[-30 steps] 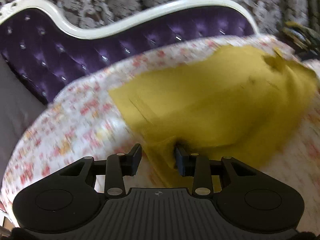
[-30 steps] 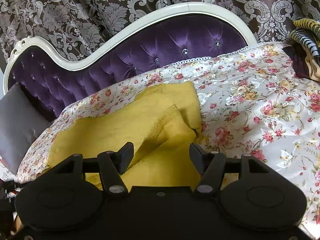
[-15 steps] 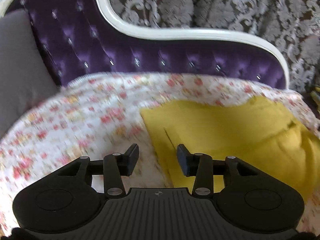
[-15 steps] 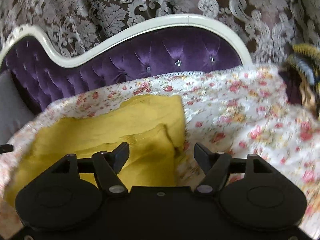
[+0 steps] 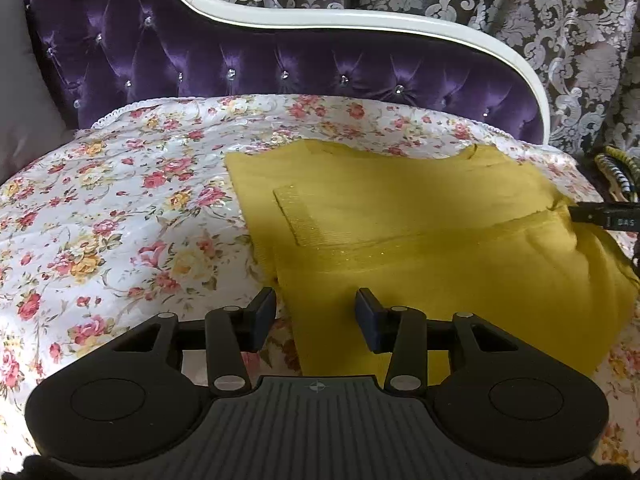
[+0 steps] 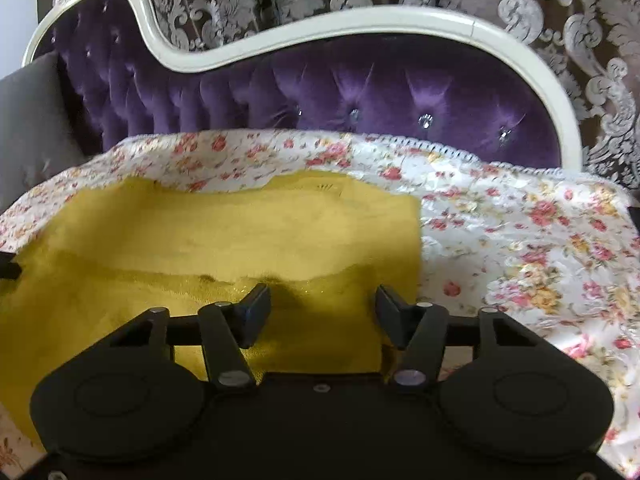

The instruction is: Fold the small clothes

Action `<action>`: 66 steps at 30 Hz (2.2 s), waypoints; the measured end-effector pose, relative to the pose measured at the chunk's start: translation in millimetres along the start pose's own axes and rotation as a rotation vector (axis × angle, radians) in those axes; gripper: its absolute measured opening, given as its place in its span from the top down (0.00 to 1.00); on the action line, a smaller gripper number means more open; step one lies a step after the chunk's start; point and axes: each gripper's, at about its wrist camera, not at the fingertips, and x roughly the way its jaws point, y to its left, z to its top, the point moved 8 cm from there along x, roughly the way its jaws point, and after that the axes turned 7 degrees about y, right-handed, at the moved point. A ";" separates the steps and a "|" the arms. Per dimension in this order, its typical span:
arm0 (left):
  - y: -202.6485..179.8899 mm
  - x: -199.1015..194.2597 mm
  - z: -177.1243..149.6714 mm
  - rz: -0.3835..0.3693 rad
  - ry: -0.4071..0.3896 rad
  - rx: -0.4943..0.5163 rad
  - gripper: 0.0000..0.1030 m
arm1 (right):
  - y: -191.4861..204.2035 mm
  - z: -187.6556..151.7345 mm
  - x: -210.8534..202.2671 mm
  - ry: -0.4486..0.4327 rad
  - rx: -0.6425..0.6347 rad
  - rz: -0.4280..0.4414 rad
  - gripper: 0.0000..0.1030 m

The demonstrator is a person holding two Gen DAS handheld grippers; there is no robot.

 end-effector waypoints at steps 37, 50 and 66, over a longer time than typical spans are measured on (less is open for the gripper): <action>33.4 44.3 97.4 0.092 -0.159 -0.126 0.95 | -37.7 80.1 53.3 -0.055 0.165 -0.004 0.90; 49.5 54.5 102.7 0.072 -0.093 -0.151 0.56 | -57.1 66.6 51.9 -0.054 0.232 -0.166 0.32; -26.6 -14.7 15.9 0.007 -0.028 0.017 0.32 | 57.6 16.0 -29.9 -0.042 0.046 -0.132 0.01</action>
